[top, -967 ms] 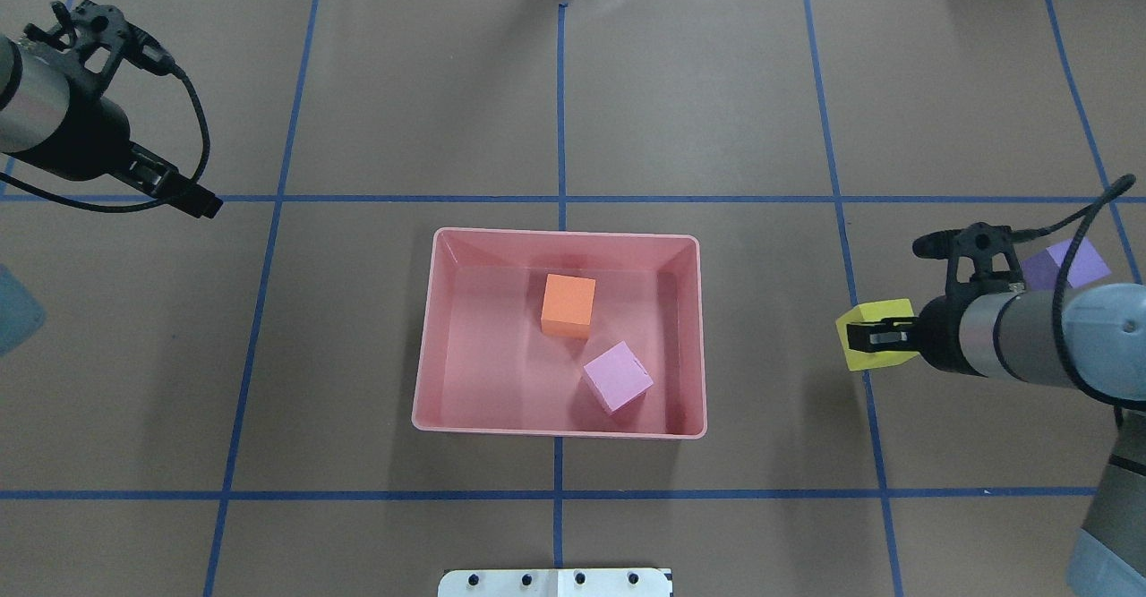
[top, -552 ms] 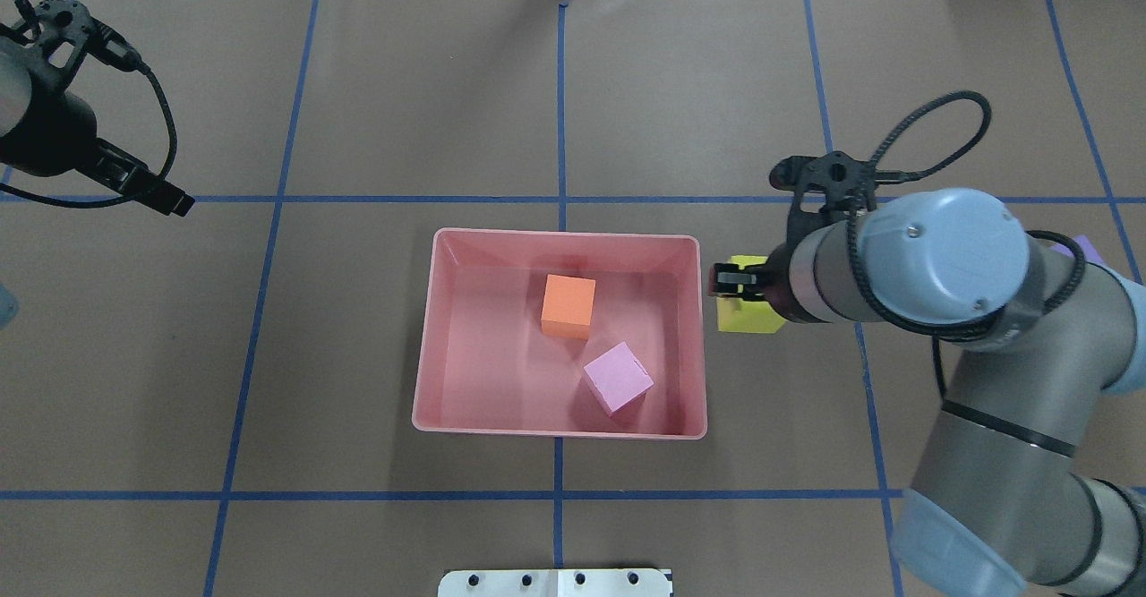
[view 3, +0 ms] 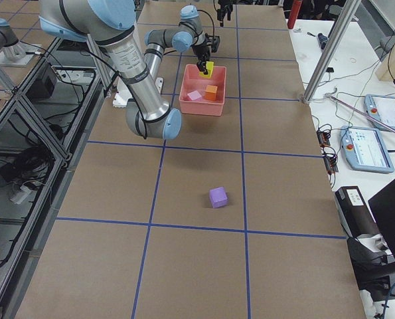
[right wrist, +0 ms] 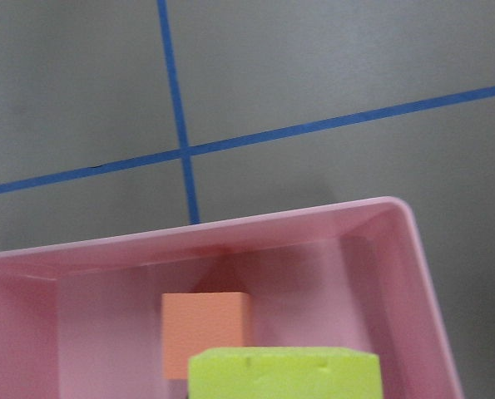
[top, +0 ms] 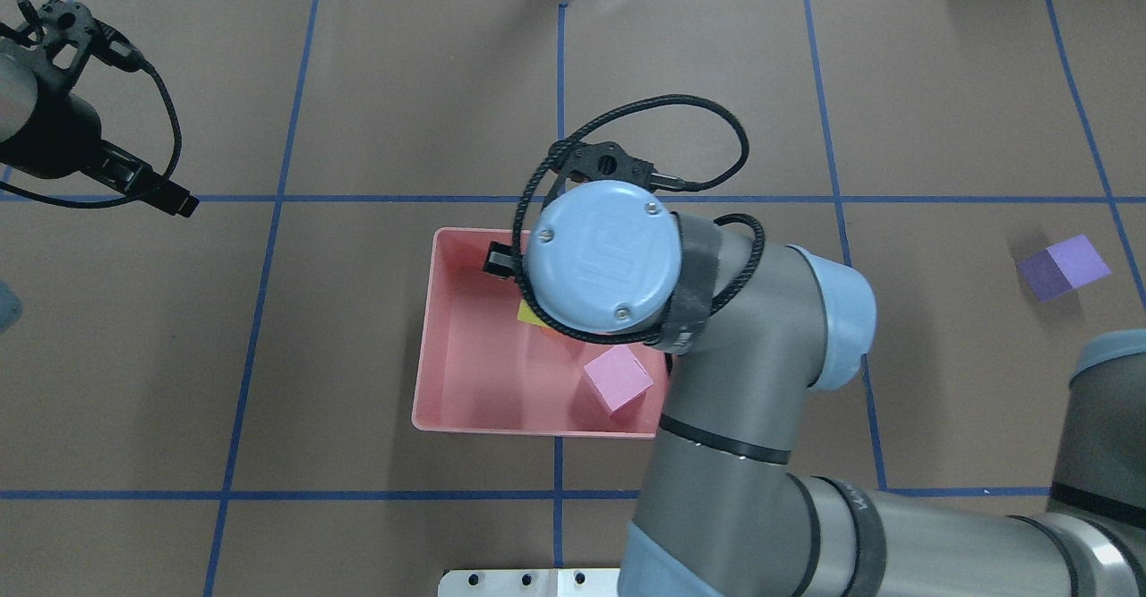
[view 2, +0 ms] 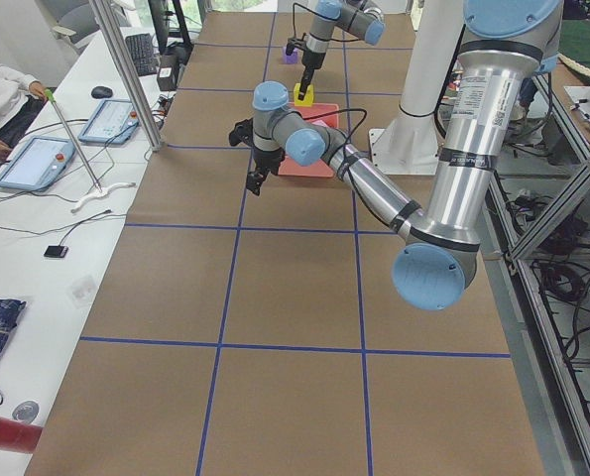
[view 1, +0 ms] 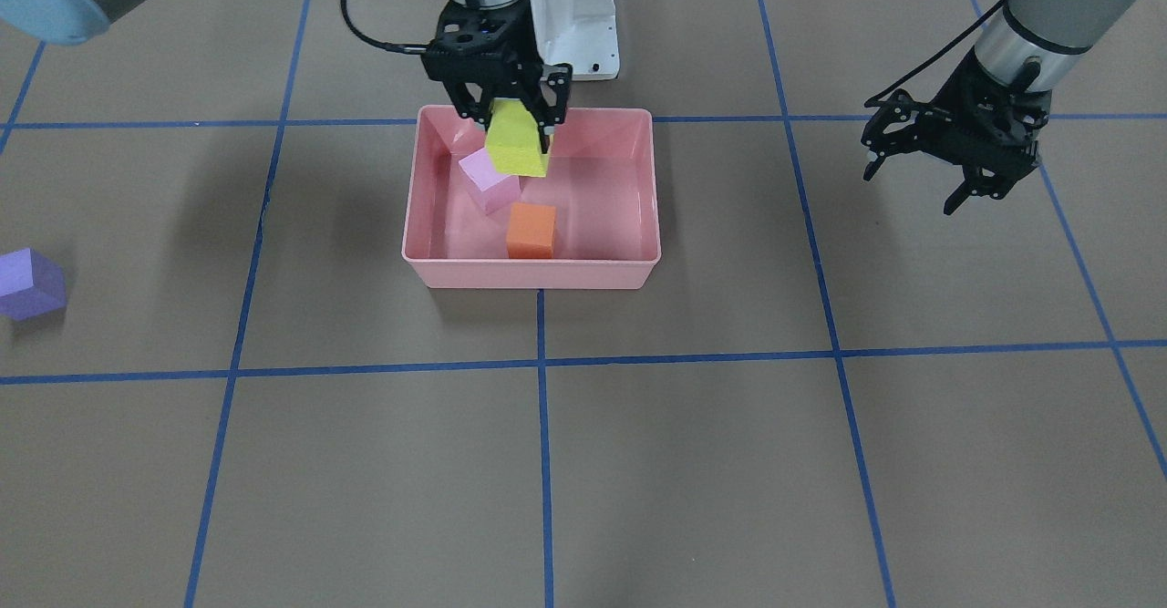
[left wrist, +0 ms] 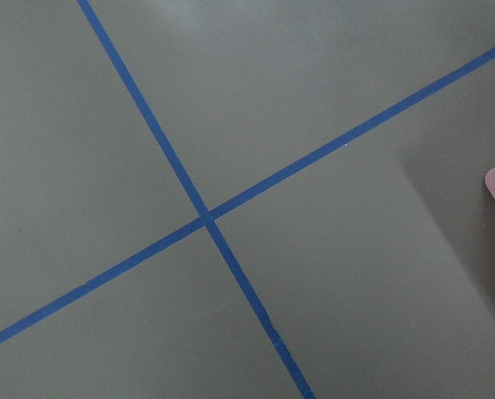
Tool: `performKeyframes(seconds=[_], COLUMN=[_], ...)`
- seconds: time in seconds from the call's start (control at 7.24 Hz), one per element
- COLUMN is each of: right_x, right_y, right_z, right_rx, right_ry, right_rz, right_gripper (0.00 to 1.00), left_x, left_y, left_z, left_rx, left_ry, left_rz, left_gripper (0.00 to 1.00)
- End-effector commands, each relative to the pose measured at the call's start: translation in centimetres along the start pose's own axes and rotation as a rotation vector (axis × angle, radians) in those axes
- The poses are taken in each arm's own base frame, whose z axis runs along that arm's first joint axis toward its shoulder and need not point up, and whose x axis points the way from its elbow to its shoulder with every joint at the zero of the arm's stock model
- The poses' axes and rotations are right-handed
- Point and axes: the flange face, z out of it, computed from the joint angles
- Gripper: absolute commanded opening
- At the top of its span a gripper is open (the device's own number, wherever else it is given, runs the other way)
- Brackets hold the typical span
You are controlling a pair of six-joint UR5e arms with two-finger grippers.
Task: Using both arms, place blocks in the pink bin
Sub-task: 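Carry the yellow cube over the bin and release it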
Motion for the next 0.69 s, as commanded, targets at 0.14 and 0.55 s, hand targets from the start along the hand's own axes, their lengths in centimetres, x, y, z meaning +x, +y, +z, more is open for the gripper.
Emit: performKeyframes(seconds=[0.14, 0.55], right_x=[-3.4, 3.4], right_y=[1.2, -9.0], right_z=[-1.6, -3.4], right_rx=[0.051, 0.01], right_ry=[0.141, 0.189], right_rz=[0.098, -0.115], right_gripper=[0.99, 1.0], left_x=[0.3, 1.8], left_y=[-0.2, -1.7], left_z=[0.1, -0.5], left_rx=[0.001, 0.023], left_ry=[0.004, 0.02], left_rz=[-0.029, -0.132], left_gripper=[1.0, 1.0])
